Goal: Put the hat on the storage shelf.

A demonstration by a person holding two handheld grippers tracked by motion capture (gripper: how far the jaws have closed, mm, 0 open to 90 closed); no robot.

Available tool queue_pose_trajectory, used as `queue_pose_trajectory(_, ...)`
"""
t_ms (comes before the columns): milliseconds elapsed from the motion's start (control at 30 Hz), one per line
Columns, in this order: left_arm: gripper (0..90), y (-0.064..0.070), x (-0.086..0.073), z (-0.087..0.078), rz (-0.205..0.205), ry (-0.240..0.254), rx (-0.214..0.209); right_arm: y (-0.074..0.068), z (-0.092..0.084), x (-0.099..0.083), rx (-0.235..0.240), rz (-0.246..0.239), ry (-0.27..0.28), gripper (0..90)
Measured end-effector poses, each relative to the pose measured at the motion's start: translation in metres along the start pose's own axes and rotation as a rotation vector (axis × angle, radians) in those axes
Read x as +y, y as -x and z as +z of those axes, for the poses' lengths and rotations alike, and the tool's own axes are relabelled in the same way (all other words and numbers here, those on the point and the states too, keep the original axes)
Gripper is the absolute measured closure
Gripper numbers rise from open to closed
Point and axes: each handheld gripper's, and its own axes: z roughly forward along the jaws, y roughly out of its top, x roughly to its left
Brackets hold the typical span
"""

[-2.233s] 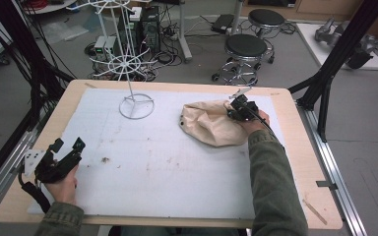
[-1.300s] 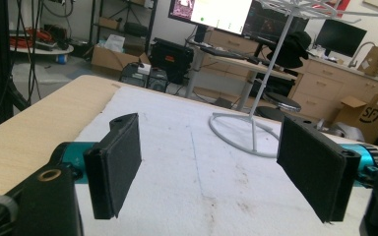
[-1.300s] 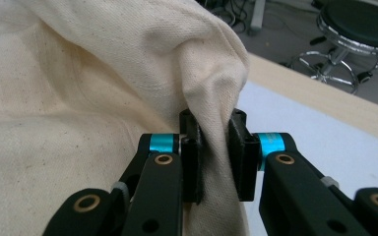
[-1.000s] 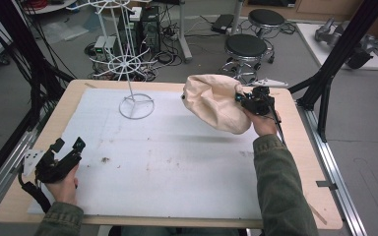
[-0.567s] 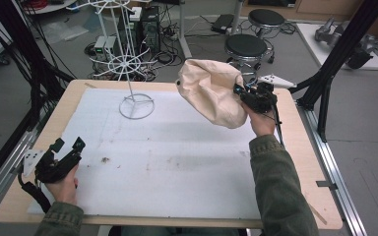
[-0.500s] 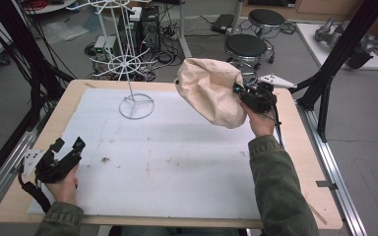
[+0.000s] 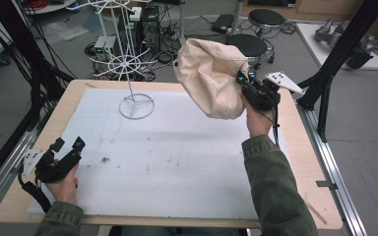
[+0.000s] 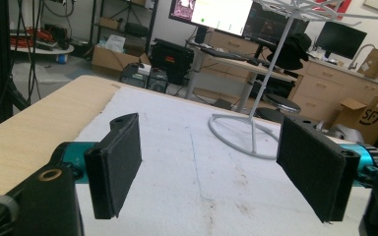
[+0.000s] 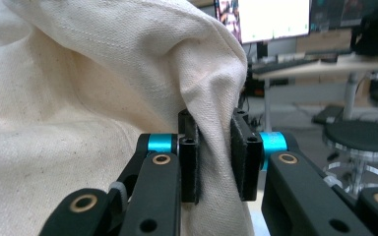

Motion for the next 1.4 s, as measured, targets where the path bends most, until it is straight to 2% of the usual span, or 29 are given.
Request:
queue_pose_trajectory(267, 25.5, 0.0, 0.0, 0.0, -0.006, 0.003, -0.001, -0.005, -0.004, 0.012, -0.005, 0.036, 0.065, 77.1)
queue_pose_trajectory(533, 25.5, 0.002, -0.001, 0.001, -0.005, -0.006, -0.011, -0.013, -0.001, 0.018, 0.022, 0.036, 0.099, 77.1)
queue_pose_trajectory(567, 25.5, 0.002, -0.001, 0.001, -0.005, -0.006, -0.016, -0.016, 0.0, 0.019, 0.023, 0.047, 0.107, 77.1)
queue_pose_trajectory(700, 25.5, 0.002, -0.001, 0.001, -0.007, -0.003, -0.011, -0.021, 0.001, 0.023, 0.011, 0.036, 0.122, 77.1)
queue_pose_trajectory(900, 25.5, 0.002, -0.001, 0.001, -0.009, -0.005, -0.008, -0.029, 0.005, 0.032, 0.018, 0.052, 0.149, 77.1)
queue_pose_trajectory(933, 25.6, 0.002, -0.001, 0.002, -0.009, -0.004, -0.008, -0.03, 0.006, 0.033, 0.023, 0.081, 0.136, 77.1)
queue_pose_trajectory(1000, 25.6, 0.002, -0.001, 0.002, -0.01, -0.002, -0.009, -0.03, 0.008, 0.033, 0.014, 0.079, 0.14, 77.1)
queue_pose_trajectory(1033, 25.6, 0.002, -0.001, 0.002, -0.01, -0.001, -0.009, -0.034, 0.01, 0.035, 0.007, 0.067, 0.145, 77.1)
queue_pose_trajectory(1233, 25.6, 0.002, -0.001, 0.003, -0.016, 0.0, -0.008, -0.043, 0.02, 0.046, 0.011, 0.058, 0.135, 77.0)
queue_pose_trajectory(1300, 25.6, 0.001, -0.001, 0.003, -0.014, 0.0, -0.008, -0.049, 0.026, 0.055, 0.015, 0.053, 0.14, 77.0)
queue_pose_trajectory(1333, 25.6, 0.001, -0.001, 0.003, -0.015, 0.001, -0.007, -0.058, 0.032, 0.064, 0.032, 0.06, 0.151, 76.9)
queue_pose_trajectory(1400, 25.7, 0.001, -0.001, 0.003, -0.015, 0.001, -0.007, -0.063, 0.034, 0.069, 0.034, 0.065, 0.149, 76.9)
